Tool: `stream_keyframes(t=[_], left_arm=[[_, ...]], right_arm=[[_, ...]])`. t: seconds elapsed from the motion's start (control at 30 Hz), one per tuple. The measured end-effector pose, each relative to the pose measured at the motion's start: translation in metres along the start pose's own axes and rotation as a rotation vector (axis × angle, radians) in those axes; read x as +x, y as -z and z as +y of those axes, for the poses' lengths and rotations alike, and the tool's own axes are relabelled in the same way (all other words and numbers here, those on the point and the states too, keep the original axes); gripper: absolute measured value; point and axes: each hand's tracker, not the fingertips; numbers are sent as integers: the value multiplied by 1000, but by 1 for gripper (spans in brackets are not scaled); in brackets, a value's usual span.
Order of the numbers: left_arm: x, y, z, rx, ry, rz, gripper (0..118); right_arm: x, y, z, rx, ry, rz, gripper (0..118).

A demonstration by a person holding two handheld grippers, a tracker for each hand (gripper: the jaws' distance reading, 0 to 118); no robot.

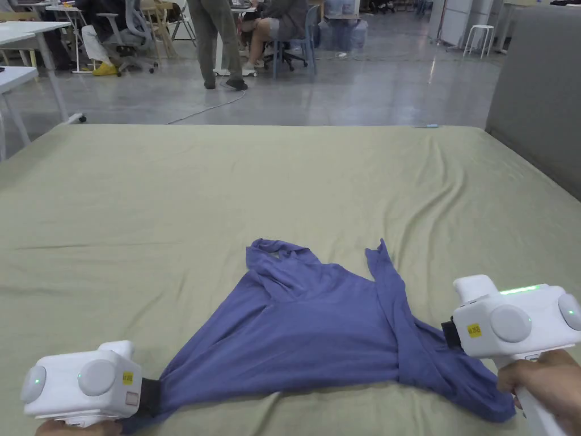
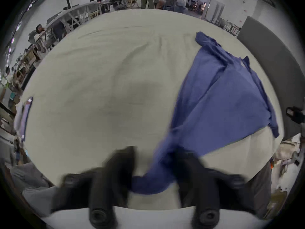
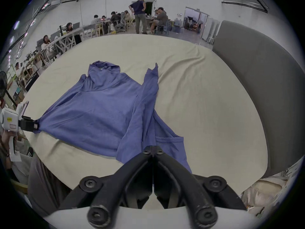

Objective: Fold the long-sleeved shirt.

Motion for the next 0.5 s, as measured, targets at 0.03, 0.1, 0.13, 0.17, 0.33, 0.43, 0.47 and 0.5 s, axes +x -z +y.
stream_keyframes(t=[0.03, 0.1, 0.13, 0.17, 0.33, 0.43, 0.47, 0.5], left_arm=[[2, -4, 1, 38, -17, -57, 0], [14, -10, 8, 53, 12, -3, 0], [13, -11, 18, 65, 75, -9, 0], [15, -13, 25, 68, 68, -7, 0], [24, -28, 63, 111, 68, -40, 0], [23, -31, 77, 118, 58, -70, 0], [24, -31, 78, 120, 52, -75, 0], [24, -32, 78, 120, 49, -77, 0]], right_arm=[[-1, 3, 3, -9, -5, 4, 0], [-3, 6, 16, -14, -29, 12, 0], [-5, 9, 29, -6, -37, 20, 0], [-7, 13, 42, -4, -44, 30, 0], [-25, 48, 149, 28, -136, 124, 50], [-39, 95, 199, -20, -142, 213, 88], [-44, 111, 211, -49, -166, 223, 88], [-51, 131, 221, -80, -205, 214, 88]])
